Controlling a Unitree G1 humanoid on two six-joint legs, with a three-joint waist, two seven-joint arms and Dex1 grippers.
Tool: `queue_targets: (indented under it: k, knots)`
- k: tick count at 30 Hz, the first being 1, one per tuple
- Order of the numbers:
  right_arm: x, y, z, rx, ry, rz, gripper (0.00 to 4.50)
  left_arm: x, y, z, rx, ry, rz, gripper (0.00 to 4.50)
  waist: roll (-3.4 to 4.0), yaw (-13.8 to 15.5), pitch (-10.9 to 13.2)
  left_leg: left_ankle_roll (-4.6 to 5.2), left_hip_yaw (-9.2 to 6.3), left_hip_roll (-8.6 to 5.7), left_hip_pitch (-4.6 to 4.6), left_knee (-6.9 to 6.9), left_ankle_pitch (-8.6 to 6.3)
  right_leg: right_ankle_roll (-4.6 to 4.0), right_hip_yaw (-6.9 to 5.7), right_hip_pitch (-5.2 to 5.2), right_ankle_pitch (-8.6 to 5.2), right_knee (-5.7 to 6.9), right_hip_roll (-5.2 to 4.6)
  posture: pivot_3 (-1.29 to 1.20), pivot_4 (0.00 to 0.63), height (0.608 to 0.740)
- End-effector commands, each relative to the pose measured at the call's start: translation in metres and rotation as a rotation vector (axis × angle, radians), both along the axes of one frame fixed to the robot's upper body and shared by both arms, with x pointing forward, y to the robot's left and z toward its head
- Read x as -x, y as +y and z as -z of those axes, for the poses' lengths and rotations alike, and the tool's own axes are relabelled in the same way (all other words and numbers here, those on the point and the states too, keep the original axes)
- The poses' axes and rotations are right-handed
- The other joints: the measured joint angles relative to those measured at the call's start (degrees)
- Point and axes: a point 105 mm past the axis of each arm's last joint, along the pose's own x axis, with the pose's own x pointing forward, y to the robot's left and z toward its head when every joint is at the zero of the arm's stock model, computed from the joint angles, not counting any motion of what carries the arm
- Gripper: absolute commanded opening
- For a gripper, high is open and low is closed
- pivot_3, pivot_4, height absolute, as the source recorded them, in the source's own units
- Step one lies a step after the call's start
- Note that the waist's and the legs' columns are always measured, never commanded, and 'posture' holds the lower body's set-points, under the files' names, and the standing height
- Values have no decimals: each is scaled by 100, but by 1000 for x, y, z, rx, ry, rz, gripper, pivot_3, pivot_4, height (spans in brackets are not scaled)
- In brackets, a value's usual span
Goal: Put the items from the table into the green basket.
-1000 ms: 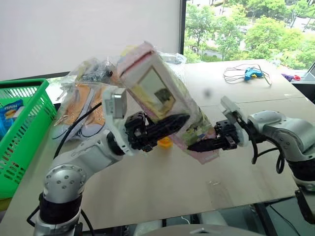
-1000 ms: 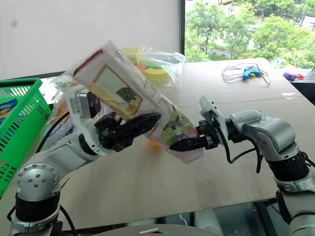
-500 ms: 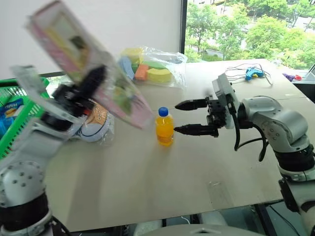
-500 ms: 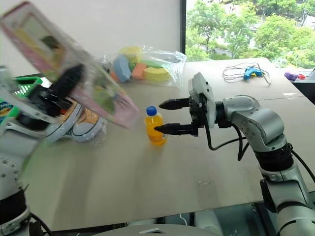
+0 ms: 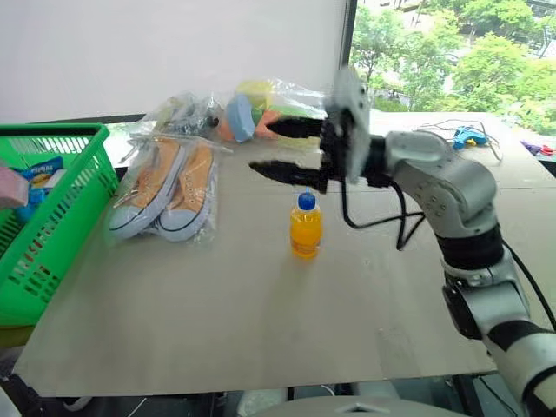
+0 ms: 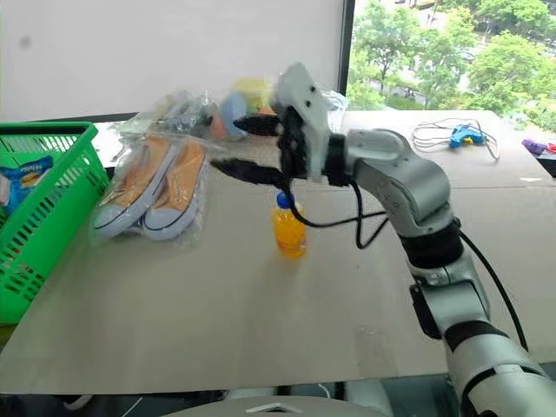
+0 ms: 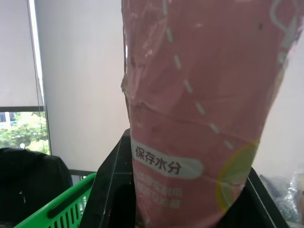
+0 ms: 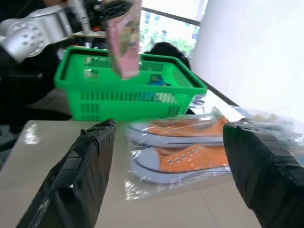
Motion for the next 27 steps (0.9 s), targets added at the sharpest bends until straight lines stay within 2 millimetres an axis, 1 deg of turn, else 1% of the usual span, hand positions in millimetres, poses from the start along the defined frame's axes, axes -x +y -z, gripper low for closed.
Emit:
queue_targets:
  k: [1, 4, 6, 7, 8, 9, 10, 12, 13, 14, 15, 16, 17, 19, 20, 21, 23, 24, 26, 27]
  knots:
    - [-6, 11, -6, 29, -44, -12, 3826, 4, 11, -20, -94, -3, -35, 1632, -37, -21, -24, -1, -6, 3, 0, -3, 0, 4, -8, 0, 3, 0, 1, 140, 0, 740]
    - [-6, 14, -6, 34, -63, -32, 3826, 5, 21, -18, -94, 10, -58, 1632, -56, -44, -36, -6, -34, 4, -2, -9, -4, 5, -14, 0, 4, -2, -1, 142, 0, 740]
    - [5, 17, -17, -28, -83, -116, 3826, 6, 29, -15, -108, 40, -93, 1632, -68, -54, -44, -6, -49, -1, -28, -8, -4, 6, -17, -21, 6, 0, -8, 144, 0, 740]
    - [10, 17, -18, -33, -99, -149, 3826, 9, 35, -13, -107, 61, -127, 1632, -72, -65, -47, -7, -53, -3, -46, -4, -3, 6, -21, -39, 7, 4, -10, 148, 0, 740]
    - [12, 17, -18, -25, -114, -163, 3826, 12, 43, -7, -98, 103, -174, 1632, -76, -78, -49, -14, -68, -4, -83, 5, 1, 3, -35, -69, 10, 12, -11, 148, 0, 740]
    - [14, 16, -16, -12, -121, -173, 3826, 15, 49, -3, -98, 132, -209, 1632, -77, -95, -50, -41, -77, -4, -99, 5, 16, 0, -46, -87, 12, 17, -12, 150, 0, 740]
    - [15, 16, -14, -1, -122, -182, 3826, 17, 53, 1, -89, 146, -223, 1632, -76, -111, -50, -44, -83, -4, -108, 4, 16, -1, -56, -95, 12, 23, -14, 152, 0, 740]
    - [18, 17, -12, 12, -131, -199, 3826, 19, 56, 9, -57, 172, -197, 1632, -76, -144, -50, -44, -88, -5, -113, 0, 14, -2, -74, -103, 12, 27, -23, 157, 0, 740]
    - [18, 16, -11, 17, -135, -205, 3826, 23, 61, 12, -20, 164, -219, 1632, -75, -156, -49, -41, -87, -5, -113, 0, 11, -3, -86, -105, 12, 29, -30, 157, 0, 740]
    - [19, 16, -10, 22, -138, -209, 3882, 26, 64, 13, 0, 159, -234, 2163, -76, -160, -50, -29, -89, -5, -115, 0, 5, -3, -91, -106, 12, 31, -33, 159, 0, 740]
    - [20, 15, -8, 27, -140, -212, 3882, 26, 63, 10, -18, 154, -235, 2425, -76, -163, -50, -29, -92, -5, -116, 0, 4, -4, -95, -107, 12, 32, -33, 159, 0, 740]
    - [20, 13, -7, 33, -142, -212, 3882, 22, 57, 5, -53, 146, -212, 2851, -77, -165, -50, -29, -93, -6, -116, 0, 4, -5, -96, -107, 13, 33, -34, 166, 0, 740]
    - [19, 10, -5, 37, -142, -208, 3882, 14, 45, -2, -96, 129, -157, 3307, -84, -162, -55, -29, -94, -6, -116, 1, 5, -6, -97, -107, 14, 35, -34, 172, 0, 740]
    - [17, 3, -1, 43, -138, -190, 3882, -8, 11, -12, -161, 109, -17, 4329, -91, -119, -59, -30, -99, -6, -117, 3, 5, -8, -101, -106, 15, 39, -36, 174, 0, 740]
    - [15, -5, 2, 45, -126, -167, 3882, -25, -23, -17, -131, 74, 131, 4472, -93, -83, -60, -34, -113, -11, -121, 6, 7, -9, -104, -103, 15, 39, -49, 175, 0, 740]
    - [13, -13, 5, 47, -116, -145, 3882, -38, -59, -18, -98, 63, 281, 4472, -92, -38, -63, -36, -113, -12, -122, 9, 9, -10, -103, -102, 16, 41, -54, 175, 0, 740]
    - [12, -23, 9, 49, -104, -120, 3882, -46, -112, -13, -62, 93, 487, 4472, -96, 28, -68, -36, -114, -18, -122, 13, 9, -12, -115, -92, 19, 43, -77, 166, 0, 740]
    - [13, -28, 9, 48, -101, -115, 3882, -45, -137, -8, -48, 109, 601, 4472, -96, 14, -68, -36, -105, -20, -120, 15, 10, -11, -123, -89, 19, 52, -90, 162, 0, 740]
    - [16, -39, 12, 53, -93, -103, 3882, -32, -190, -3, 38, 97, 888, 4472, -100, -35, -71, -35, -90, -20, -112, 16, 11, -11, -119, -90, 19, 60, -93, 139, 0, 740]
    - [13, -52, 21, 97, -97, -61, 3882, -25, -217, 14, 59, 149, 1022, 4472, -98, -64, -74, -34, -81, -19, -105, 16, 11, -11, -116, -90, 19, 63, -93, 115, 0, 740]
